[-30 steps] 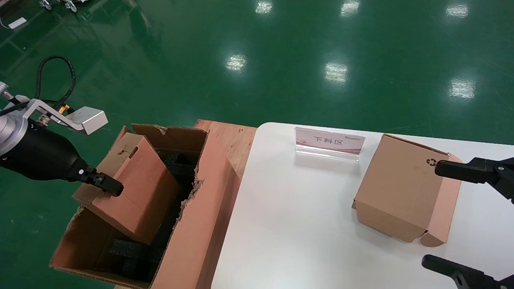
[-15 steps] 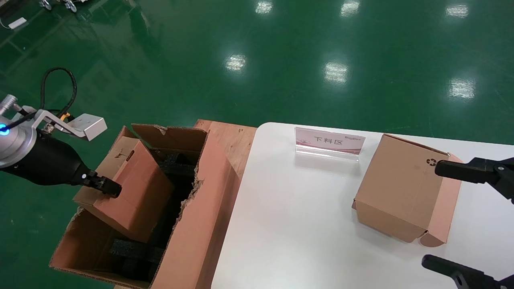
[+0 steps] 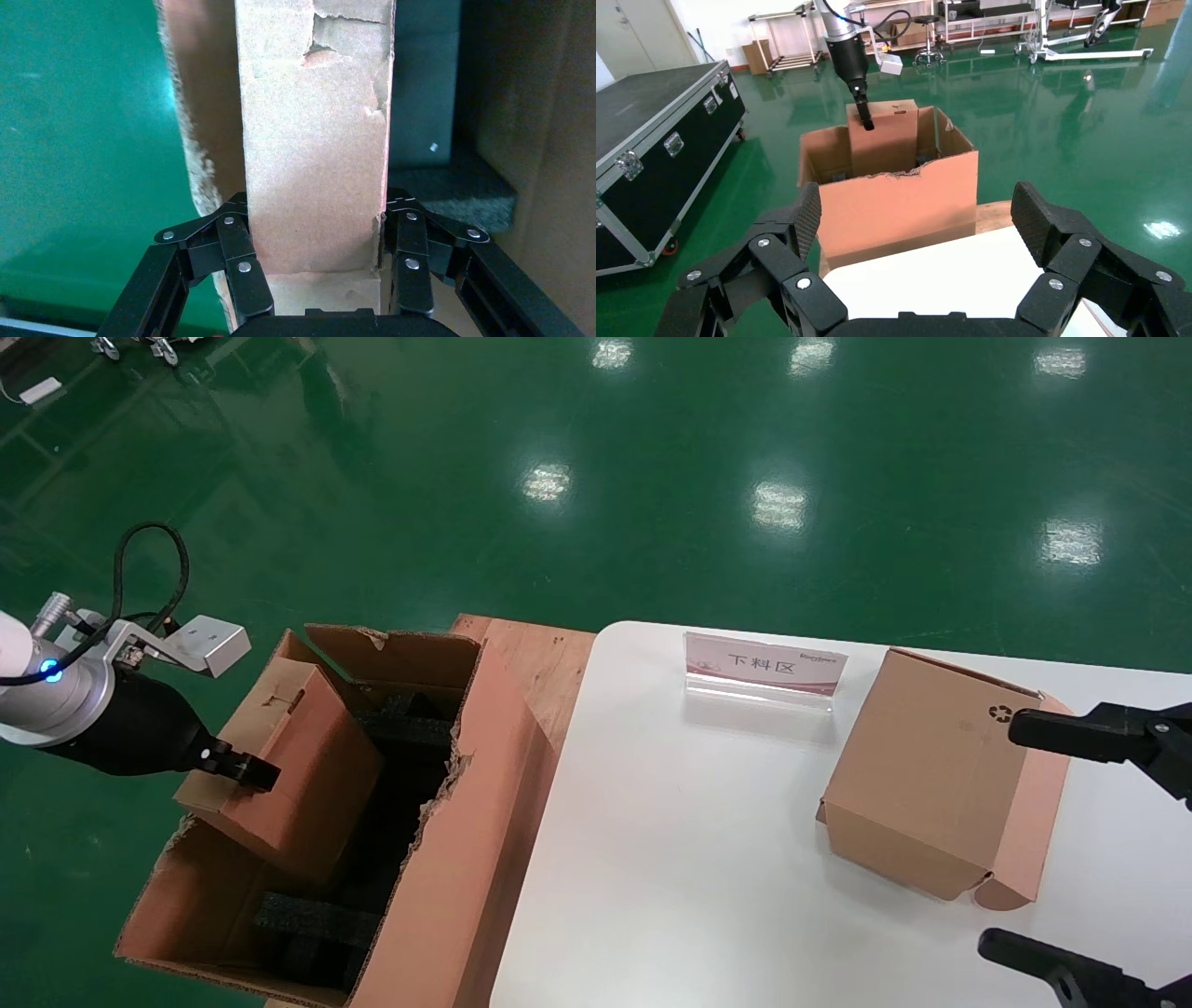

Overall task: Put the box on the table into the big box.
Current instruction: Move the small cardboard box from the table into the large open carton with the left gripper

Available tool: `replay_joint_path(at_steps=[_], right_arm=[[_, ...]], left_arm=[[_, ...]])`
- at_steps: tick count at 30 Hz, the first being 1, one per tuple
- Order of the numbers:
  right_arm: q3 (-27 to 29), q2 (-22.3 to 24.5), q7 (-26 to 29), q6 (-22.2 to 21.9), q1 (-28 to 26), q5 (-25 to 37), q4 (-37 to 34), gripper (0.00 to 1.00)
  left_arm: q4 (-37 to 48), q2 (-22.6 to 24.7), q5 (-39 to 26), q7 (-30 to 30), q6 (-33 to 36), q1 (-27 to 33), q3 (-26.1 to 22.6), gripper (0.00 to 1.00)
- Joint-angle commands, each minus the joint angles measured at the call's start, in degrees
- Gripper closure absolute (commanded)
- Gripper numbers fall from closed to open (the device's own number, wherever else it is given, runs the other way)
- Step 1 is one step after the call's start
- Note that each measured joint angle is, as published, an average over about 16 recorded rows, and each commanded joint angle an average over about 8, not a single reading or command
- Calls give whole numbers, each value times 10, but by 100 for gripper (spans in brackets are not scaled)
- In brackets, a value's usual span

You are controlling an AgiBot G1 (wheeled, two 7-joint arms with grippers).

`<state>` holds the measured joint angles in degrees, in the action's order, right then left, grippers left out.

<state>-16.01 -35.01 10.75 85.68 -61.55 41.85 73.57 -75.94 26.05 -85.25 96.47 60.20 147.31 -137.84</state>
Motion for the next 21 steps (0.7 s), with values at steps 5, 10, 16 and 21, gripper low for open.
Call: replay_joint_path(at_steps=[5,10,16,21], right_arm=[[0,0,0,0,0,0,0,0],[0,0,0,0,0,0,0,0],[0,0,0,0,0,0,0,0],[0,0,0,0,0,0,0,0]], left_arm=[[-3,-4,-25,19,-29,-12,-1,100],[-5,-4,-40,38,-48,-19,0,100],[-8,-4,-57,64,-67,-26,2,100],[-10,-6,-66,81,-77,-31,2,100]])
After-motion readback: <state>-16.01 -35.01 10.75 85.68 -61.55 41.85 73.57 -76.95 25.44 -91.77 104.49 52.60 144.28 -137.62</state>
